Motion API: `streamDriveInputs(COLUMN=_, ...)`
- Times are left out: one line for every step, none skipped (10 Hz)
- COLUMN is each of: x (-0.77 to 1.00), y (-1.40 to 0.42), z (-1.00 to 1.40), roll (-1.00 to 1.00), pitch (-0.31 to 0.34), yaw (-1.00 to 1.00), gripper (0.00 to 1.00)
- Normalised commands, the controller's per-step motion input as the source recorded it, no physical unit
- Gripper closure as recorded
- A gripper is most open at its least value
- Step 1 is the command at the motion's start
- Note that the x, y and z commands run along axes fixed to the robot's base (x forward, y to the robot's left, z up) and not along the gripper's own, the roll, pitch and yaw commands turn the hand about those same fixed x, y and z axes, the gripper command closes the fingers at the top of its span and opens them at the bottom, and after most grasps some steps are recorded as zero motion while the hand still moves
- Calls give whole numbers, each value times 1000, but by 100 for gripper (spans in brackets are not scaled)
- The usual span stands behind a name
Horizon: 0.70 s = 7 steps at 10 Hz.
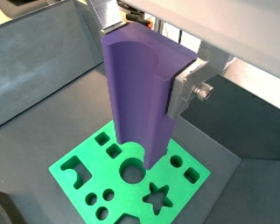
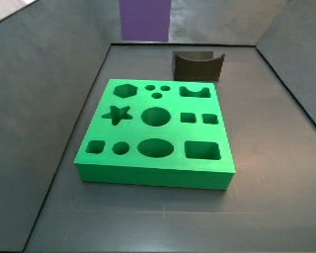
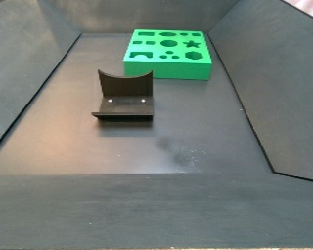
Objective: Pick up the arch object. Move up. Move to above the board. Insert the arch object.
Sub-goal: Insert the arch object.
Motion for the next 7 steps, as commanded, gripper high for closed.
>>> streamDriveInputs(x=0, y=0, z=0, roll=0, pitch=4, yaw=0, gripper=100)
streamDriveInputs(x=0, y=0, z=0, roll=0, pitch=4, yaw=0, gripper=100)
streamDriveInputs(x=0, y=0, z=0, roll=0, pitch=-4, yaw=0, gripper=100)
streamDriveInputs(x=0, y=0, z=0, roll=0, pitch=17, yaw=0, gripper=100)
streamDriveInputs(x=0, y=0, z=0, roll=0, pitch=-16, yaw=0, gripper=100)
streamDriveInputs(x=0, y=0, z=0, roll=0, pitch=4, yaw=0, gripper=100)
streamDriveInputs(x=0, y=0, z=0, roll=0, pitch=9, yaw=0, gripper=100)
